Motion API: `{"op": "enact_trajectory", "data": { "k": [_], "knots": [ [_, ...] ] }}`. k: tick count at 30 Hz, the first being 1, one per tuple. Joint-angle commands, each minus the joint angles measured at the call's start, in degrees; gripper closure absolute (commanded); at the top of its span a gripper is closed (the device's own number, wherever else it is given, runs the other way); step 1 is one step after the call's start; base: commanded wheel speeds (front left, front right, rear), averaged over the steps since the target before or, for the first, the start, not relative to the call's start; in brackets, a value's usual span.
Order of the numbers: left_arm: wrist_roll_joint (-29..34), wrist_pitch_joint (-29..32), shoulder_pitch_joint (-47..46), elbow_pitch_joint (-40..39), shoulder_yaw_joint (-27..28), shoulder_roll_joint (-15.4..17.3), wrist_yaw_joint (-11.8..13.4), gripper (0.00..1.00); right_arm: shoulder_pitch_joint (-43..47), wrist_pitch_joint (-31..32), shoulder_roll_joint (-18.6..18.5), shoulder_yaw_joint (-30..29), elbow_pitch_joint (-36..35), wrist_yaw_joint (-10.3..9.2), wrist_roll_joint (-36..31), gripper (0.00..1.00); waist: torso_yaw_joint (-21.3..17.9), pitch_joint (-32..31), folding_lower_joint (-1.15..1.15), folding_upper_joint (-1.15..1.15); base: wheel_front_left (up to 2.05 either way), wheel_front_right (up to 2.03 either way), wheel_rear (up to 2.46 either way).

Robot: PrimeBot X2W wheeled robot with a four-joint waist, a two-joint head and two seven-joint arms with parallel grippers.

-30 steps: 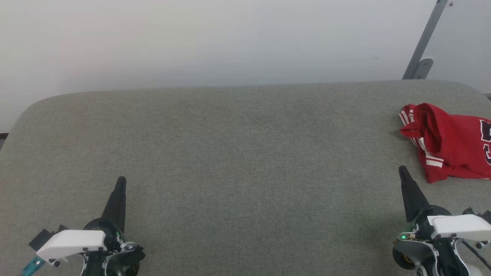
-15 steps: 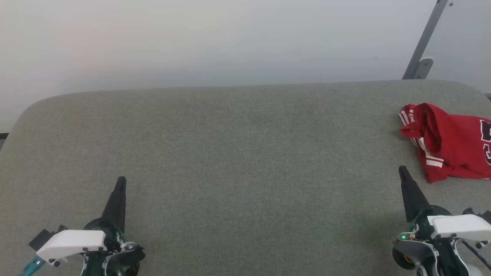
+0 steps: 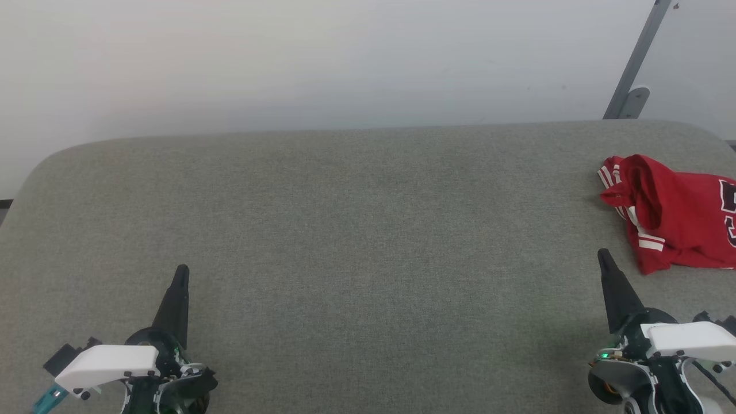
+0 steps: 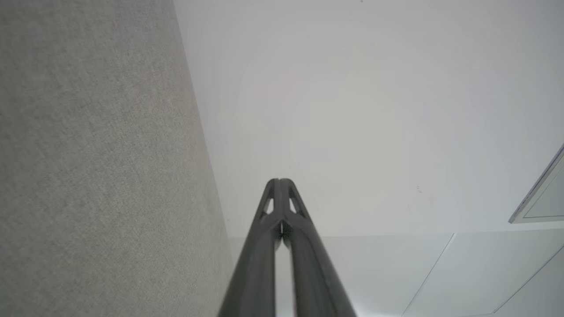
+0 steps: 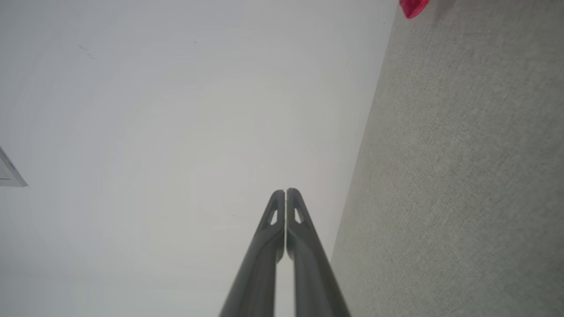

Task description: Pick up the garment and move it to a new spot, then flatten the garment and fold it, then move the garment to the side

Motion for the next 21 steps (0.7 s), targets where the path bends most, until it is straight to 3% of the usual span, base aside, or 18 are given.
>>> {"op": "enact_trajectory", "data": {
  "k": [1, 21],
  "knots": [
    [0.0, 0.2, -0.7, 0.0, 0.2, 0.0, -0.2, 1.0, -0.3, 0.1, 0.1, 0.0, 0.1, -0.02, 0.2, 1.0, 0.0, 0.0, 0.0, 0.0, 0.0, 0.0, 0.0],
    [0.0, 0.2, -0.7, 0.0, 0.2, 0.0, -0.2, 1.0, -0.3, 0.1, 0.1, 0.0, 0.1, -0.02, 0.2, 1.0, 0.0, 0.0, 0.0, 0.0, 0.0, 0.0, 0.0]
  ]
}}
